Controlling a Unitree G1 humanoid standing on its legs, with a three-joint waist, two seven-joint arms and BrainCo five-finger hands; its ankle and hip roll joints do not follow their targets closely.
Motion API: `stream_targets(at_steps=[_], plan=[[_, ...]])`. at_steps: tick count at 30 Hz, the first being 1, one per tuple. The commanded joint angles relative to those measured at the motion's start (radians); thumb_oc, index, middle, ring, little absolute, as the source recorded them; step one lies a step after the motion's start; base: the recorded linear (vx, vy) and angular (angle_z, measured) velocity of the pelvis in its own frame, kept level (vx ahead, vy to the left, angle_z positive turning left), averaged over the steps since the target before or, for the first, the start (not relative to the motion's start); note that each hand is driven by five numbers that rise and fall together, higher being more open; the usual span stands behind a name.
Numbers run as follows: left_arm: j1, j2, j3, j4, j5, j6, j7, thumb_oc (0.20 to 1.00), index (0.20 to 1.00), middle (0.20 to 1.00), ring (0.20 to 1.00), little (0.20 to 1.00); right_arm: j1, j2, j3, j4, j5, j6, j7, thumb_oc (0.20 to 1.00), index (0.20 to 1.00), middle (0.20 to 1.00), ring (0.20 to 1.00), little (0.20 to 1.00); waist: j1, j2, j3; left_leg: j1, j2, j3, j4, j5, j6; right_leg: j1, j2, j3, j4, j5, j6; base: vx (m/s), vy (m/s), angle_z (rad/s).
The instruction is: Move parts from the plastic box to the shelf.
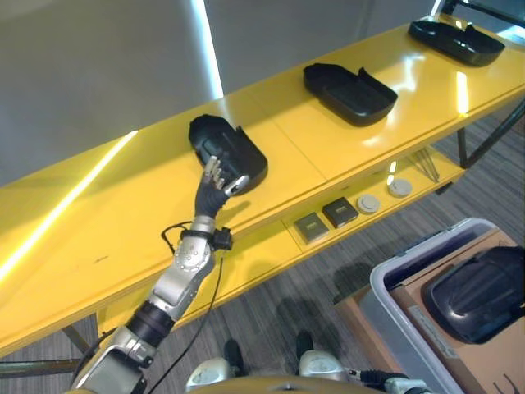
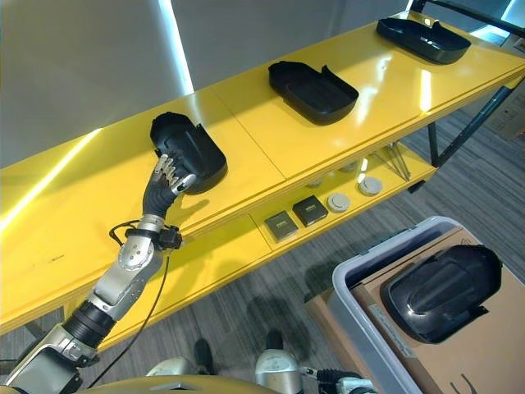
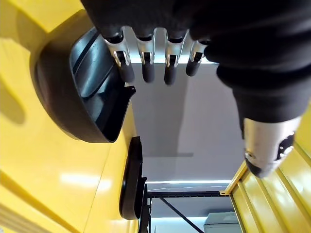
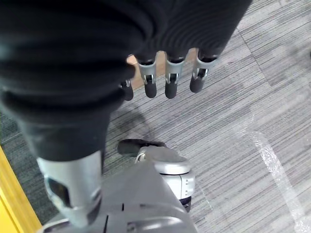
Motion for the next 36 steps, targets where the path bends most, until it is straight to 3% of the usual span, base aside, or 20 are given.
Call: stream_targets(at_steps=[1, 3, 4, 7, 10, 17, 18, 21, 24, 25, 28, 29, 31, 33, 34, 36], plan=[[-0.025, -0.005, -0.002, -0.056, -0.046, -0.057, -0.126, 1.000, 1.000, 1.000, 1.000, 1.000, 0.012, -0.003, -0.011, 0.035, 0.035, 0.015, -0.018, 1.000, 1.000, 1.000, 1.000, 1.000, 0.016, -0.009, -0.033, -0.080, 0.052, 0.002, 0.123, -0.029, -0.034, -0.068, -0.028, -0.007, 0.100, -0.067, 0.027, -0.04, 0.020, 0.08], [-0.014, 0.005, -0.005, -0.083, -0.074, -0.067, -0.169, 1.000, 1.000, 1.000, 1.000, 1.000, 0.012, -0.002, -0.012, 0.034, 0.035, 0.014, -0.022, 1.000, 1.000, 1.000, 1.000, 1.000, 0.019, -0.009, -0.034, -0.078, 0.051, 0.000, 0.120, -0.029, -0.034, -0.067, -0.028, -0.011, 0.098, -0.067, 0.028, -0.04, 0.022, 0.05], [0.003, 0.011, -0.008, -0.132, -0.135, -0.083, -0.261, 1.000, 1.000, 1.000, 1.000, 1.000, 0.013, -0.002, -0.014, 0.031, 0.032, 0.014, -0.027, 1.000, 1.000, 1.000, 1.000, 1.000, 0.026, -0.009, -0.035, -0.074, 0.047, -0.002, 0.114, -0.030, -0.033, -0.061, -0.029, -0.018, 0.092, -0.067, 0.030, -0.05, 0.031, 0.04], [0.019, 0.019, 0.001, -0.194, -0.177, -0.099, -0.332, 1.000, 1.000, 1.000, 1.000, 1.000, 0.015, 0.002, -0.012, 0.033, 0.013, 0.004, -0.034, 1.000, 1.000, 1.000, 1.000, 1.000, 0.036, -0.013, -0.044, -0.065, 0.043, -0.004, 0.099, -0.029, -0.033, -0.054, -0.028, -0.026, 0.079, -0.063, 0.031, -0.06, 0.029, 0.06], [0.034, 0.027, 0.022, -0.228, -0.225, -0.123, -0.313, 1.000, 1.000, 1.000, 1.000, 1.000, 0.020, 0.005, -0.006, 0.033, -0.005, -0.004, -0.044, 1.000, 1.000, 1.000, 1.000, 1.000, 0.044, -0.021, -0.054, -0.058, 0.041, -0.006, 0.088, -0.029, -0.033, -0.046, -0.026, -0.033, 0.066, -0.061, 0.032, -0.05, 0.020, 0.07], [0.081, 0.062, 0.162, -0.278, -0.163, -0.164, -0.212, 1.000, 1.000, 1.000, 1.000, 1.000, 0.035, 0.010, -0.002, 0.018, -0.029, -0.035, -0.053, 1.000, 1.000, 1.000, 1.000, 1.000, 0.087, -0.048, -0.085, -0.042, 0.039, -0.021, 0.073, -0.031, -0.031, -0.016, -0.019, -0.061, 0.034, -0.055, 0.030, -0.06, 0.023, 0.08], [0.091, 0.071, 0.201, -0.277, -0.105, -0.171, -0.182, 1.000, 1.000, 1.000, 1.000, 1.000, 0.039, 0.013, -0.001, 0.015, -0.059, -0.047, -0.052, 1.000, 1.000, 1.000, 1.000, 1.000, 0.097, -0.054, -0.091, -0.040, 0.039, -0.025, 0.072, -0.032, -0.031, -0.011, -0.019, -0.066, 0.034, -0.057, 0.030, -0.04, 0.029, 0.21], [0.101, 0.082, 0.247, -0.269, -0.145, -0.171, -0.205, 1.000, 1.000, 1.000, 1.000, 1.000, 0.045, 0.018, 0.009, 0.012, -0.068, -0.052, -0.054, 1.000, 1.000, 1.000, 1.000, 1.000, 0.110, -0.061, -0.100, -0.033, 0.036, -0.032, 0.062, -0.033, -0.029, -0.004, -0.018, -0.074, 0.032, -0.061, 0.031, -0.03, 0.030, 0.12], [0.111, 0.104, 0.291, -0.271, -0.158, -0.154, -0.307, 1.000, 1.000, 1.000, 1.000, 1.000, 0.052, 0.022, 0.010, 0.010, -0.094, -0.055, -0.069, 1.000, 1.000, 1.000, 1.000, 1.000, 0.120, -0.068, -0.108, -0.023, 0.034, -0.033, 0.052, -0.034, -0.027, 0.003, -0.018, -0.080, 0.031, -0.060, 0.033, -0.02, 0.031, 0.12], [0.111, 0.105, 0.300, -0.280, -0.225, -0.120, -0.391, 1.000, 1.000, 1.000, 1.000, 1.000, 0.052, 0.021, 0.016, 0.011, -0.117, -0.054, -0.079, 1.000, 1.000, 1.000, 1.000, 1.000, 0.125, -0.074, -0.112, -0.018, 0.032, -0.034, 0.052, -0.038, -0.026, 0.005, -0.017, -0.078, 0.029, -0.059, 0.036, 0.00, 0.015, 0.06], [0.110, 0.099, 0.300, -0.296, -0.313, -0.077, -0.460, 1.000, 1.000, 1.000, 1.000, 1.000, 0.053, 0.019, 0.024, 0.014, -0.135, -0.067, -0.099, 1.000, 1.000, 1.000, 1.000, 1.000, 0.128, -0.079, -0.114, -0.021, 0.031, -0.038, 0.063, -0.044, -0.026, 0.004, -0.015, -0.070, 0.026, -0.055, 0.036, 0.00, 0.005, 0.01], [0.110, 0.095, 0.298, -0.297, -0.314, -0.073, -0.469, 1.000, 1.000, 1.000, 1.000, 1.000, 0.055, 0.020, 0.027, 0.012, -0.129, -0.078, -0.116, 1.000, 1.000, 1.000, 1.000, 1.000, 0.127, -0.082, -0.114, -0.022, 0.031, -0.039, 0.068, -0.045, -0.026, 0.004, -0.014, -0.064, 0.023, -0.052, 0.036, 0.00, 0.000, 0.00], [0.108, 0.080, 0.276, -0.286, -0.282, -0.080, -0.475, 1.000, 1.000, 1.000, 1.000, 1.000, 0.056, 0.015, 0.022, -0.012, -0.015, -0.162, -0.212, 1.000, 1.000, 1.000, 1.000, 1.000, 0.121, -0.089, -0.111, -0.028, 0.030, -0.046, 0.086, -0.052, -0.024, -0.001, -0.009, -0.042, 0.019, -0.045, 0.033, -0.01, 0.003, -0.02], [0.109, 0.075, 0.256, -0.279, -0.289, -0.076, -0.472, 1.000, 1.000, 1.000, 1.000, 1.000, 0.048, 0.000, -0.005, -0.099, 0.122, -0.293, -0.242, 1.000, 1.000, 1.000, 1.000, 1.000, 0.110, -0.095, -0.109, -0.033, 0.028, -0.052, 0.104, -0.062, -0.018, -0.009, -0.005, -0.018, 0.020, -0.041, 0.029, -0.03, 0.017, -0.07], [0.119, 0.075, 0.270, -0.263, -0.287, -0.088, -0.489, 1.000, 1.000, 1.000, 1.000, 1.000, 0.060, -0.026, -0.028, -0.187, 0.150, -0.275, -0.282, 1.000, 1.000, 1.000, 1.000, 1.000, 0.100, -0.101, -0.111, -0.045, 0.027, -0.056, 0.116, -0.064, -0.016, -0.020, -0.004, -0.004, 0.021, -0.037, 0.026, -0.05, 0.034, -0.15], [0.152, 0.075, 0.298, -0.260, -0.281, -0.110, -0.506, 1.000, 1.000, 1.000, 1.000, 1.000, 0.096, -0.060, -0.084, -0.380, 0.174, -0.329, -0.315, 1.000, 1.000, 1.000, 1.000, 1.000, 0.084, -0.111, -0.111, -0.063, 0.019, -0.080, 0.147, -0.080, -0.008, -0.039, -0.005, 0.028, 0.023, -0.031, 0.027, -0.08, 0.072, -0.43]])
